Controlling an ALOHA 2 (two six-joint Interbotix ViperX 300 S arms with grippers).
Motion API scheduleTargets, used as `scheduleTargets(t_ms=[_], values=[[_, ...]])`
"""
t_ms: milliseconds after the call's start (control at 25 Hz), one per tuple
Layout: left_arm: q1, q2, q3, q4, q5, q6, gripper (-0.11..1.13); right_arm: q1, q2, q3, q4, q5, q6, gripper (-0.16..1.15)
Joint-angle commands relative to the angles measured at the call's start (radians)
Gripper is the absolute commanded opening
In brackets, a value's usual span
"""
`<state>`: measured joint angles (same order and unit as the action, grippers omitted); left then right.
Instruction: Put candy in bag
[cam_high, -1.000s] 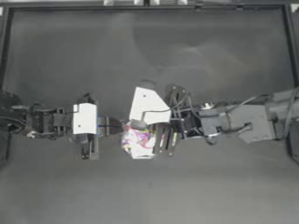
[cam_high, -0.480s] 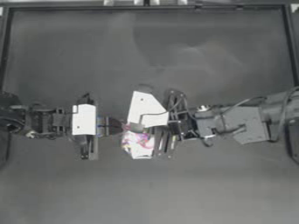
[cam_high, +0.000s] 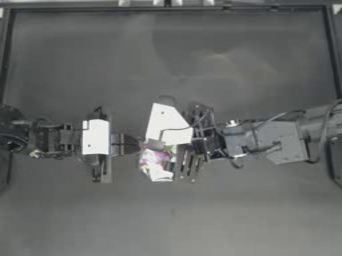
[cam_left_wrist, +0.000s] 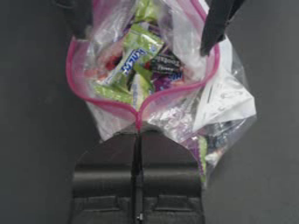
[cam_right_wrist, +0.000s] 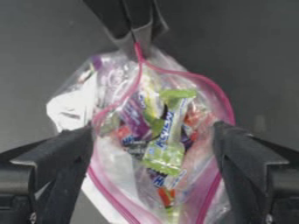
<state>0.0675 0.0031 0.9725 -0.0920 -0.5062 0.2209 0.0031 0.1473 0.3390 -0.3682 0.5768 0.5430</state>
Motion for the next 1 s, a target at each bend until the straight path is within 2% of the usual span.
scheduleTargets(t_ms=[40,240,640,800,1000], values=[[0.000,-0.048,-0.008,-0.003,-0.008,0.000,0.05,0.002,-0.046,-0.008,-0.002,0.003,-0.003,1.02],[0.000,-0.057,-0.008,-0.003,-0.008,0.003,0.05,0.002,-0.118,0.003,-0.011,-0.005,-0.003,1.02],[0.008,-0.115,-0.005,0.002,-0.005,0.012,0.05,0.002,-0.302,0.129,-0.046,-0.081,0.025,1.02],[0.008,-0.137,-0.009,-0.005,-0.003,0.046,0.05,0.002,-0.342,0.170,-0.046,-0.106,0.044,1.02],[0.011,-0.163,-0.014,-0.003,-0.003,0.052,0.05,0.002,-0.367,0.210,-0.049,-0.141,0.055,1.02]])
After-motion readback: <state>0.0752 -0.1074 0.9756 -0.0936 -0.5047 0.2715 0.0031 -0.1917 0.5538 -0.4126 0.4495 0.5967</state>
